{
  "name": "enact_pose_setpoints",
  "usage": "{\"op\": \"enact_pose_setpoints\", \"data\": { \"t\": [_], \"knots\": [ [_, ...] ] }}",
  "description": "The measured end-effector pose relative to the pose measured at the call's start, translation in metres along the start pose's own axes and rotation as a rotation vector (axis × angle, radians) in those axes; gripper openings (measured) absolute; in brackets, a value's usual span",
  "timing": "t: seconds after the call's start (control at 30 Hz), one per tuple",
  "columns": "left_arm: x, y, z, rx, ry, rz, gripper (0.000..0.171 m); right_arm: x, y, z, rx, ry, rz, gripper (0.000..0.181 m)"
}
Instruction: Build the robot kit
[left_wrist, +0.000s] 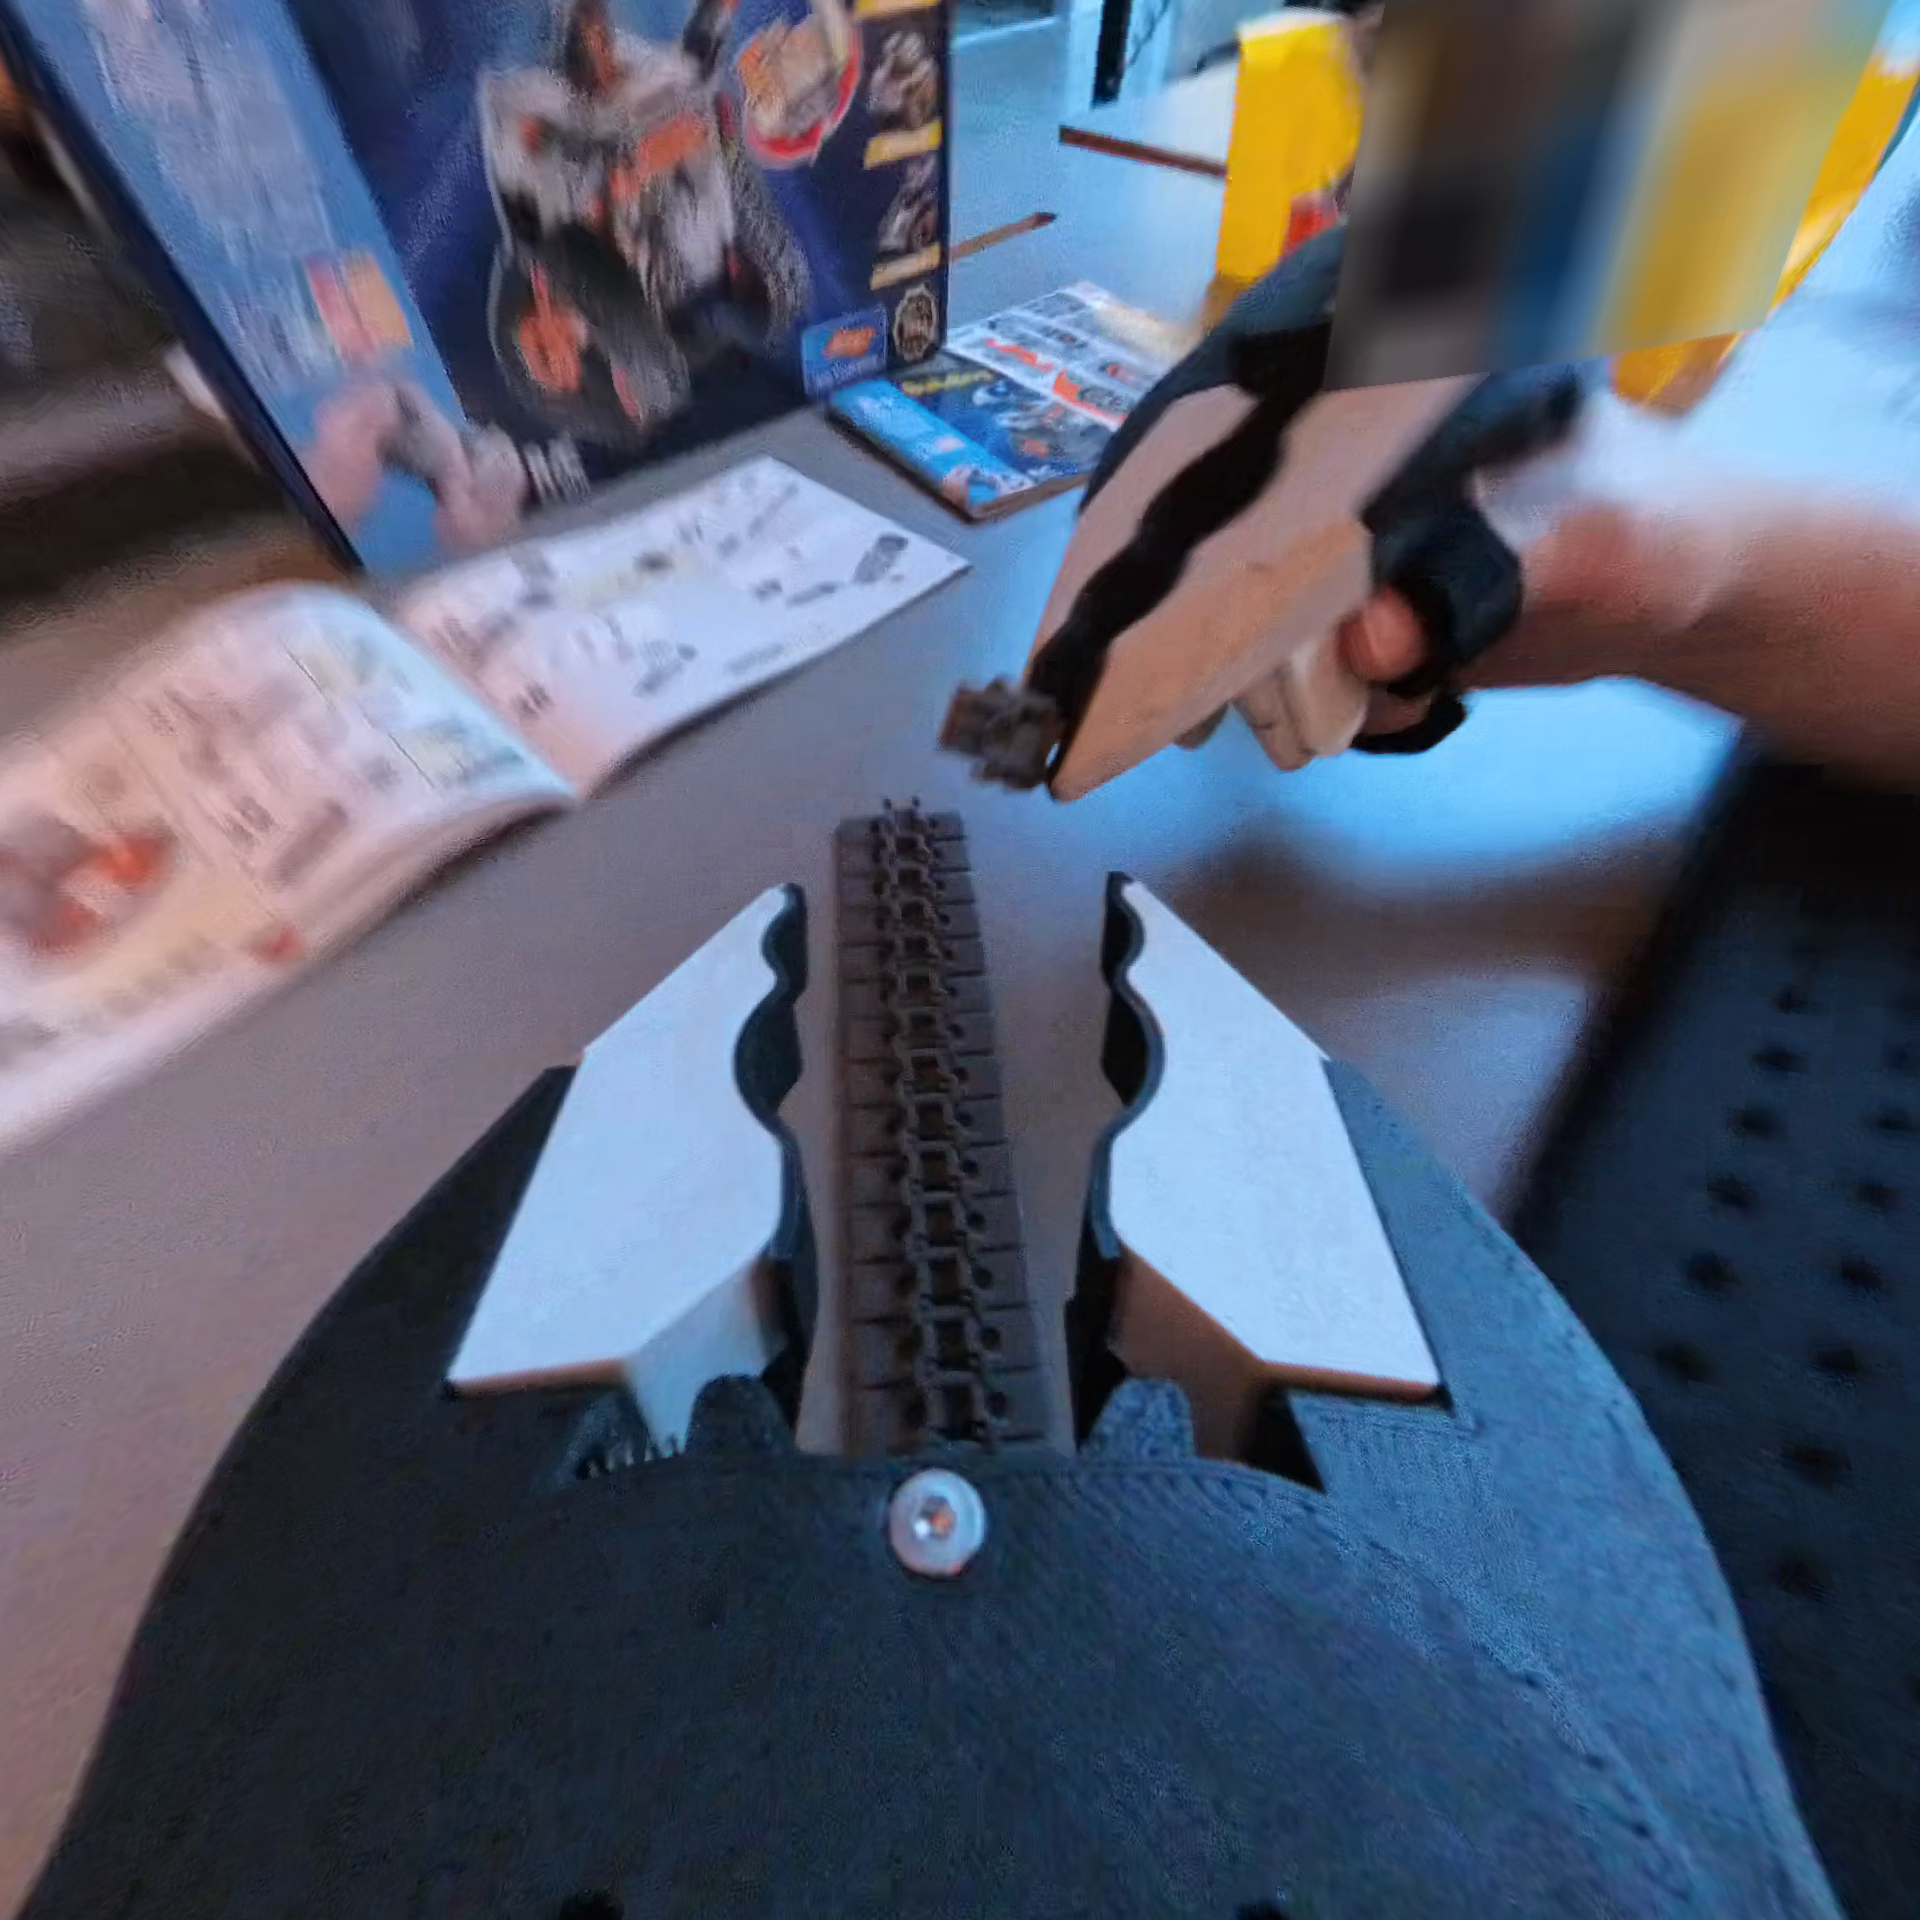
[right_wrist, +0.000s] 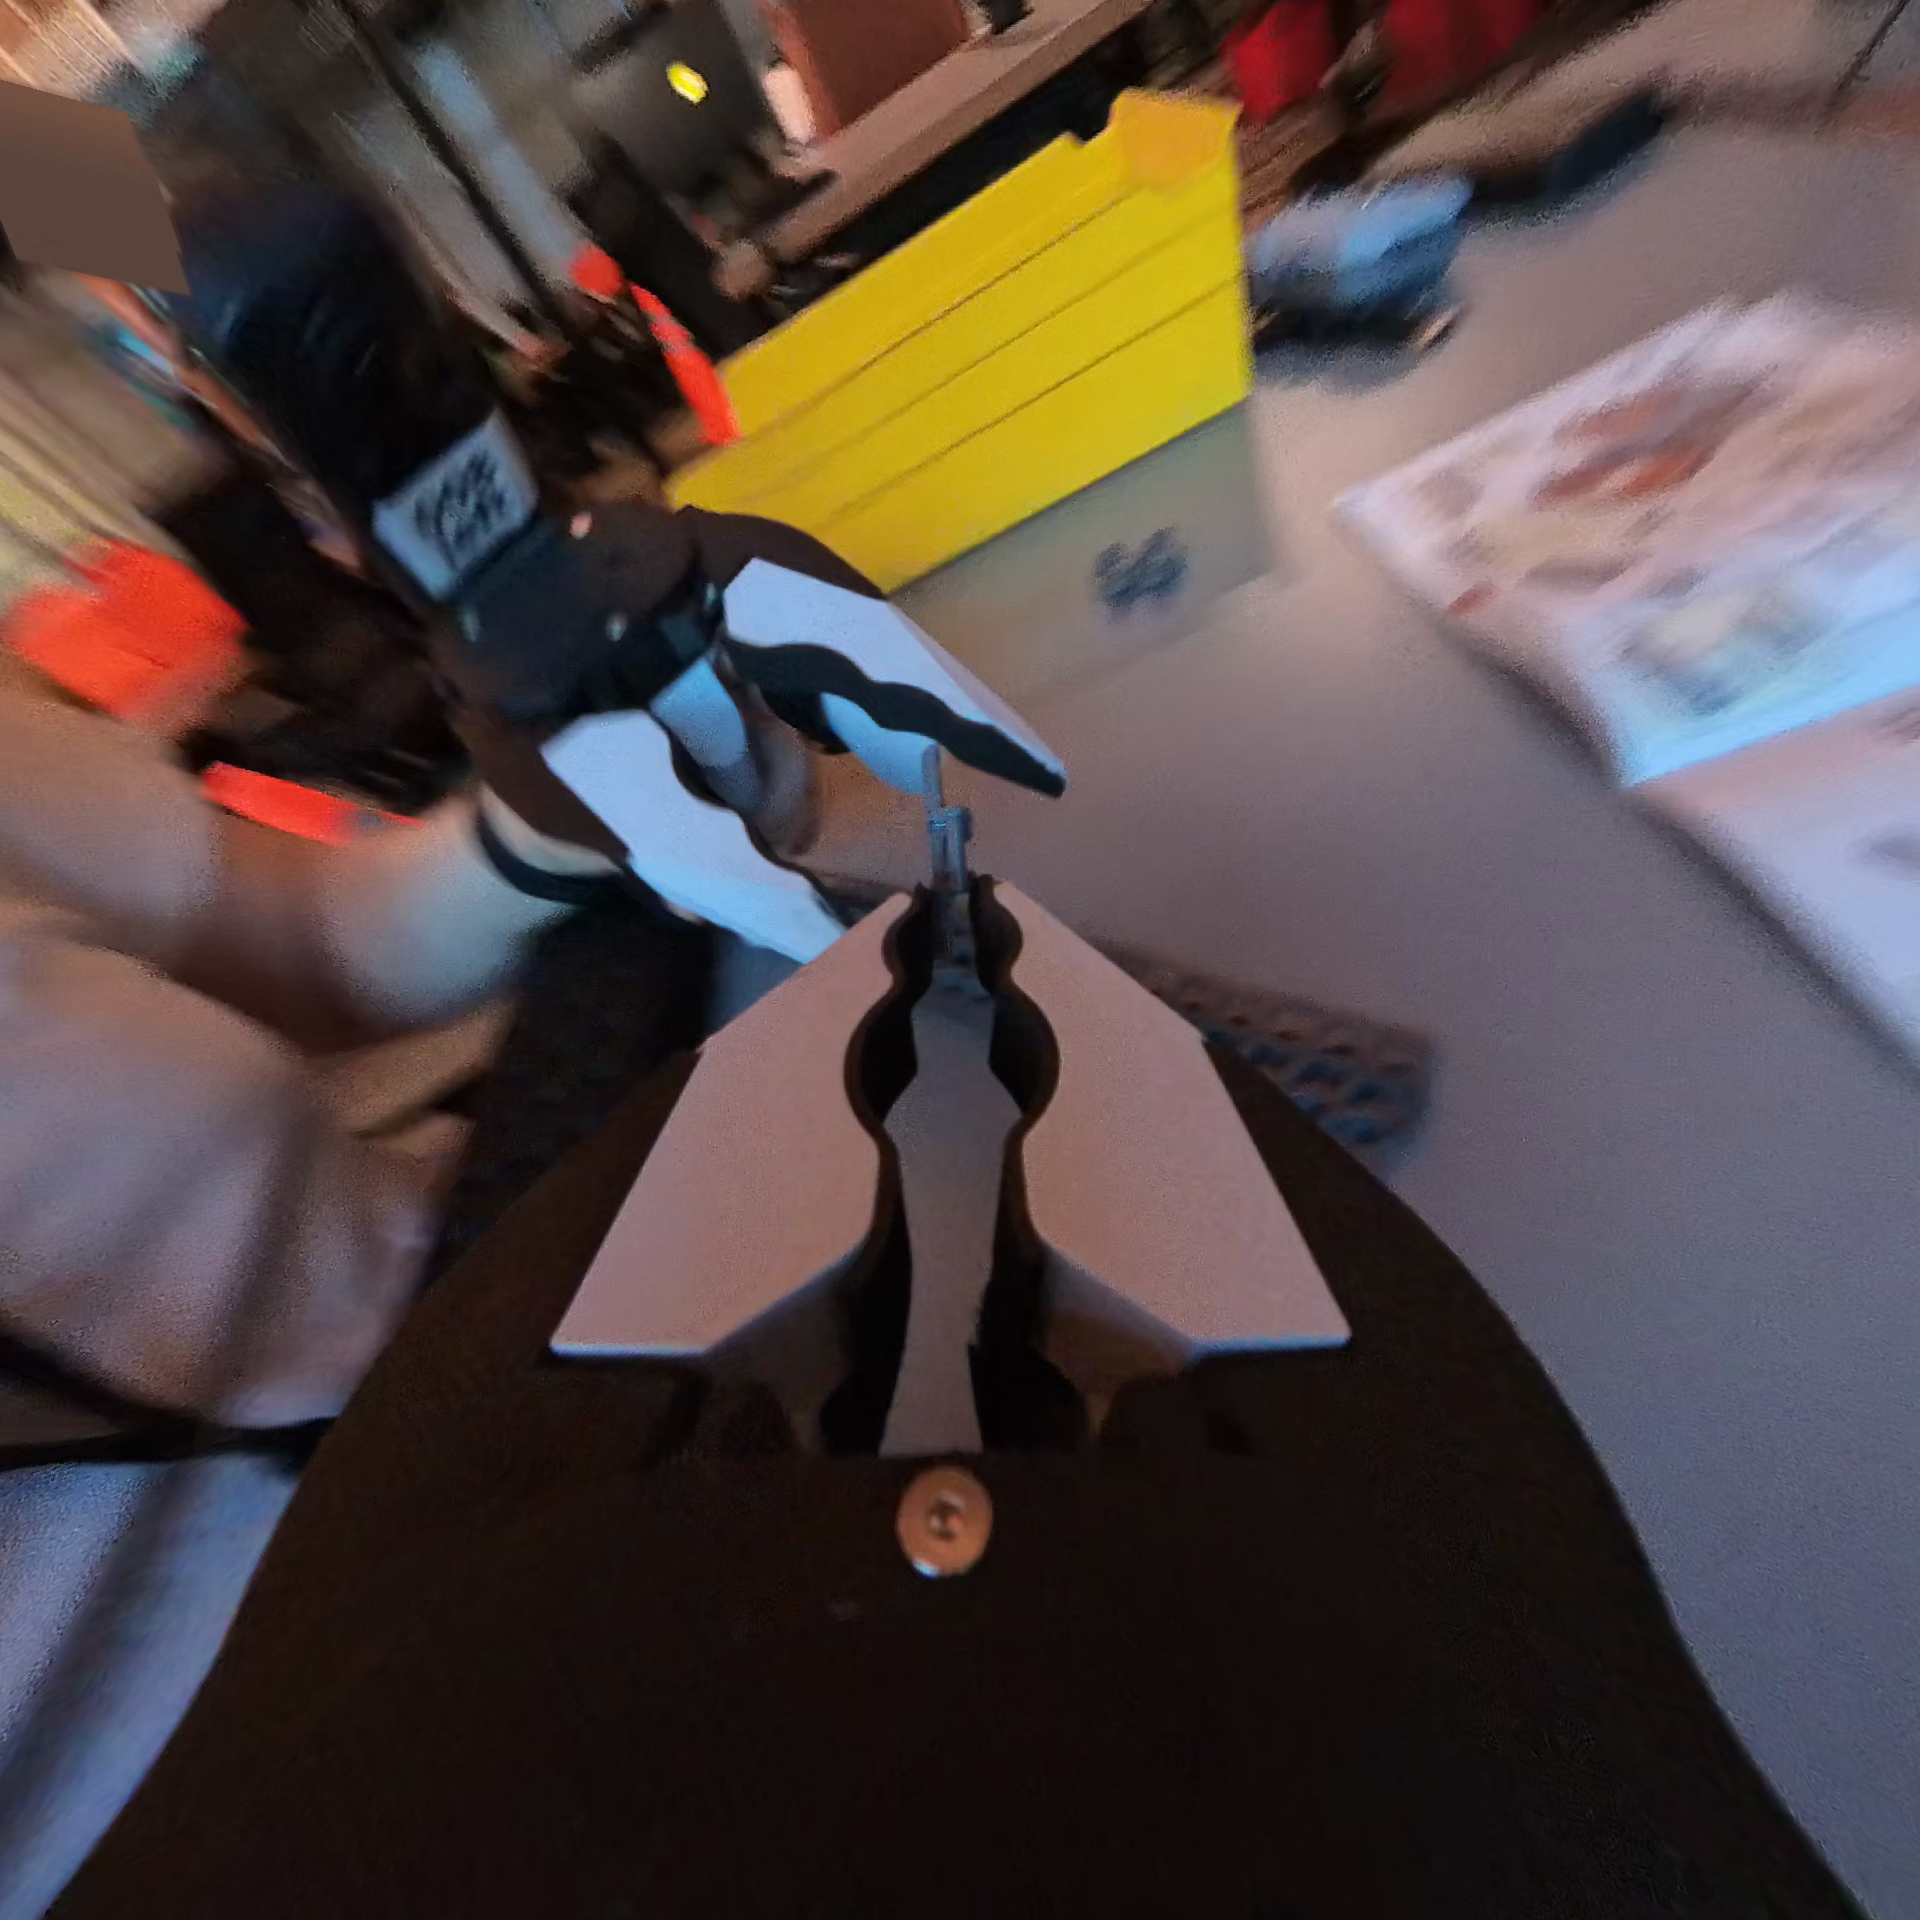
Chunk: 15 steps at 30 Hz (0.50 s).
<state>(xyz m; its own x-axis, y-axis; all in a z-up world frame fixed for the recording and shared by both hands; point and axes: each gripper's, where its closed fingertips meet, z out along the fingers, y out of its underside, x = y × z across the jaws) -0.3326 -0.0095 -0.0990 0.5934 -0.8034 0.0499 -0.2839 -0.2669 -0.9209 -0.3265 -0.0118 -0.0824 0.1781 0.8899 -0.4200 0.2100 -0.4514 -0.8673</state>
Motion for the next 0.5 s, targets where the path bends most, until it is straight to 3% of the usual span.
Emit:
{"op": "enact_pose_setpoints", "data": {
  "t": [0.07, 0.13, 0.2, 0.33, 0.47, 0.5],
  "knots": [
    [0.000, -0.004, -0.006, 0.034, 0.175, -0.321, 0.057, 0.012, -0.011, -0.009, 0.005, 0.212, -0.282, 0.005],
    [0.002, -0.021, -0.017, 0.149, 0.373, -0.610, 0.056, 0.016, -0.021, -0.017, -0.007, 0.409, -0.603, 0.005],
    [0.001, -0.035, -0.025, 0.233, 0.487, -0.778, 0.055, 0.018, -0.025, -0.019, -0.076, 0.580, -0.877, 0.006],
    [0.000, -0.034, -0.017, 0.228, 0.496, -0.904, 0.040, 0.014, -0.026, -0.010, -0.159, 0.754, -1.215, 0.005],
    [-0.005, -0.035, -0.014, 0.259, 0.512, -0.989, 0.022, 0.007, -0.023, -0.002, -0.187, 0.764, -1.358, 0.006],
    [-0.006, -0.035, -0.015, 0.259, 0.518, -0.984, 0.004, 0.006, -0.023, -0.001, -0.189, 0.769, -1.374, 0.006]
  ]
}}
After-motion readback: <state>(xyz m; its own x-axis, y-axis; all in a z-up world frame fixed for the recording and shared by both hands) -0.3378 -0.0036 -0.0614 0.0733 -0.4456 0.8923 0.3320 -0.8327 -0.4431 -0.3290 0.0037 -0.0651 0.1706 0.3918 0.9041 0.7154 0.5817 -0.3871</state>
